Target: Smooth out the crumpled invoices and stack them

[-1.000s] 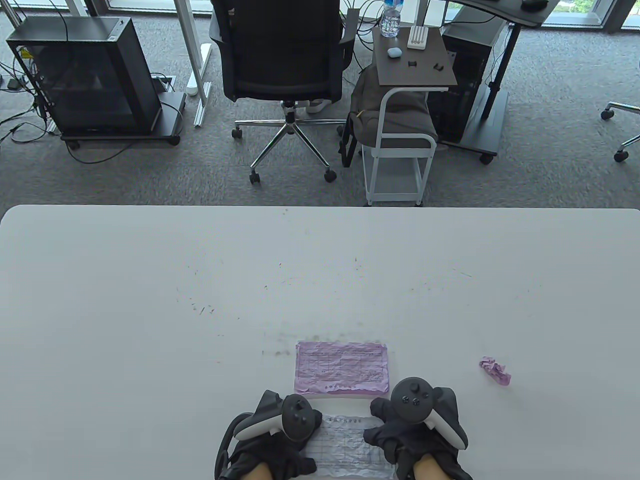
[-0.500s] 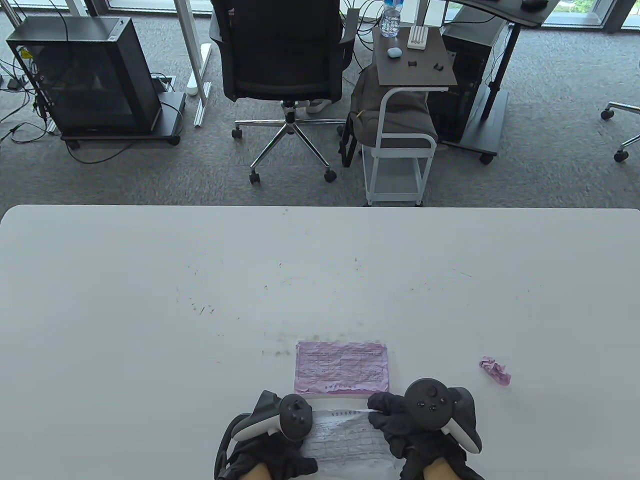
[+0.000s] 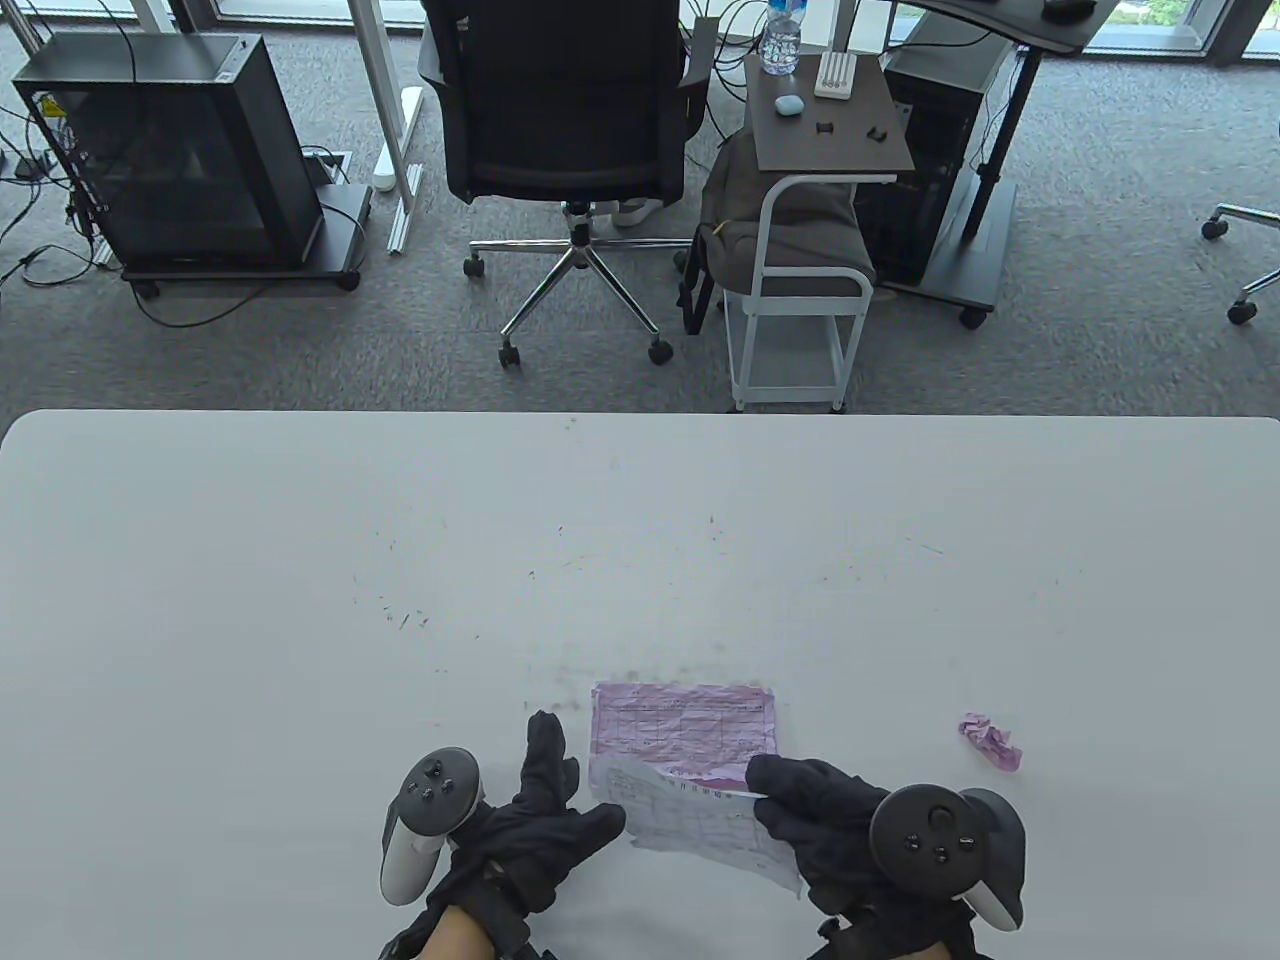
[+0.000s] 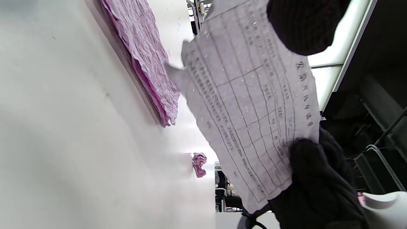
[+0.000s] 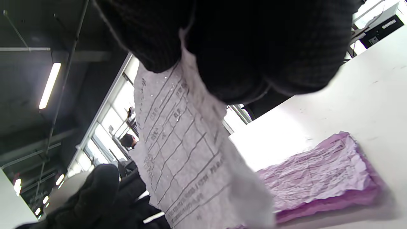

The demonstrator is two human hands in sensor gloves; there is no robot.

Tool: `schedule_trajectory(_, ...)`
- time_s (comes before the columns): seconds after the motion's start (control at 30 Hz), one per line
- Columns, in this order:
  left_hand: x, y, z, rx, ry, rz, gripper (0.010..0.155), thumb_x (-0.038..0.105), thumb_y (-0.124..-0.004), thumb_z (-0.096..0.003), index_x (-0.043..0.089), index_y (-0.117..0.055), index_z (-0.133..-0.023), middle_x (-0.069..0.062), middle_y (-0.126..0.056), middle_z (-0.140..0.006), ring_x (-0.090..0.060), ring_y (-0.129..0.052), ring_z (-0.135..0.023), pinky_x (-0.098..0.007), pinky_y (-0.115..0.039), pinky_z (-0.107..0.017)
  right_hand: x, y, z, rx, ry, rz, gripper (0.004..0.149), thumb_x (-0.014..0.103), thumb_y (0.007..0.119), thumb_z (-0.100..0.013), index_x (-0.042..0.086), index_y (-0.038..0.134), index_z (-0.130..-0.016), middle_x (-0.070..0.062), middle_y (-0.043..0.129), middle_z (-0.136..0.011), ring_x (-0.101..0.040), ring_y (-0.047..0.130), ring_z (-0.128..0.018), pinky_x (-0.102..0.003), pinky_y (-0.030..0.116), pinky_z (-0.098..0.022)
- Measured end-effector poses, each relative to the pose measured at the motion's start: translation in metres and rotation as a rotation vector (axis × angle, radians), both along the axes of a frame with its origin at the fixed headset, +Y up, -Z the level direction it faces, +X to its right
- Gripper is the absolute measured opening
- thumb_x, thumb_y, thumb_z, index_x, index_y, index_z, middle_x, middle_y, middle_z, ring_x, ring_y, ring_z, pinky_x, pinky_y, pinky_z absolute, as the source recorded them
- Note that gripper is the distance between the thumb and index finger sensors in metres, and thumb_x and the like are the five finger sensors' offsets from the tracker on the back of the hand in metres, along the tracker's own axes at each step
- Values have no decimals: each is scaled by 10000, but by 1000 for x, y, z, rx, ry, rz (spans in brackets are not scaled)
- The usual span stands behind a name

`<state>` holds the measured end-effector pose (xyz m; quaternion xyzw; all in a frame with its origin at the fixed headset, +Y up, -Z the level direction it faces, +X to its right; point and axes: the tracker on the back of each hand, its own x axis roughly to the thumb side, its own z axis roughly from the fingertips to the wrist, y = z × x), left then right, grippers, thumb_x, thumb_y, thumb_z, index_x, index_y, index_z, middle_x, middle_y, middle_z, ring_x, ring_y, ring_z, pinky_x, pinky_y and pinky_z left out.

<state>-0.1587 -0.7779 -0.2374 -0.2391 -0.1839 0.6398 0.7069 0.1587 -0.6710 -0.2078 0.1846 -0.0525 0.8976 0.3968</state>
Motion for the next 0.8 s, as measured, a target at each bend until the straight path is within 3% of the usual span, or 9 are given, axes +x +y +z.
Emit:
schedule_trajectory(0.07, 4, 1, 1, 6, -10, 51, 1016, 458, -784, -585, 251, 138, -958, -259, 20, -1071, -520, -376, -1083, -660, -498, -732, 6, -6, -4, -64, -2, -95, 380, 255, 830, -490, 160, 796, -856, -194, 938, -723, -232, 997, -435, -367, 903, -289)
schedule_trajectory(0.13, 7, 7, 2, 53, 48, 96, 922, 397, -765, -605, 306, 68, -987, -195, -180, -1128, -385, -641, -1025, -595, -597, -728, 10, -16, -9, -140, 10, -157, 386, 252, 826, -495, 139, 786, -861, -195, 945, -705, -224, 1000, -420, -360, 905, -279)
schedule_trajectory(0.27, 4, 20, 3, 161, 125, 70, 798, 287, -755, -614, 430, -72, -1000, -158, -361, -1123, -240, -822, -883, -517, -693, -702, 11, -32, -14, -216, -14, -235, 395, 252, 822, -511, 94, 763, -869, -165, 960, -649, -191, 997, -375, -337, 903, -249)
schedule_trajectory(0.43, -2, 30, 6, 234, 202, 36, 670, 168, -767, -595, 438, -352, -1047, -209, -486, -1087, -202, -896, -783, -488, -755, -663, 11, -40, -16, -230, -69, -176, 414, 256, 826, -515, 80, 746, -881, -148, 963, -630, -180, 995, -356, -330, 902, -236)
schedule_trajectory(0.6, 2, 35, 7, 294, 174, -44, 410, 137, -758, -584, 238, -783, -981, -209, -592, -1057, -228, -916, -785, -499, -765, -652, 10, -40, -15, -206, -112, -144, 456, 260, 832, -511, 68, 716, -908, -145, 956, -640, -183, 991, -364, -333, 900, -242)
schedule_trajectory(0.8, 10, 42, 10, 422, 145, -272, 443, 124, -754, -568, 112, -734, -1011, -178, -593, -1053, -279, -898, -810, -544, -736, -644, 7, -35, -17, -190, -133, -72, 493, 225, 830, -507, 62, 668, -944, -173, 918, -709, -225, 981, -430, -369, 894, -288)
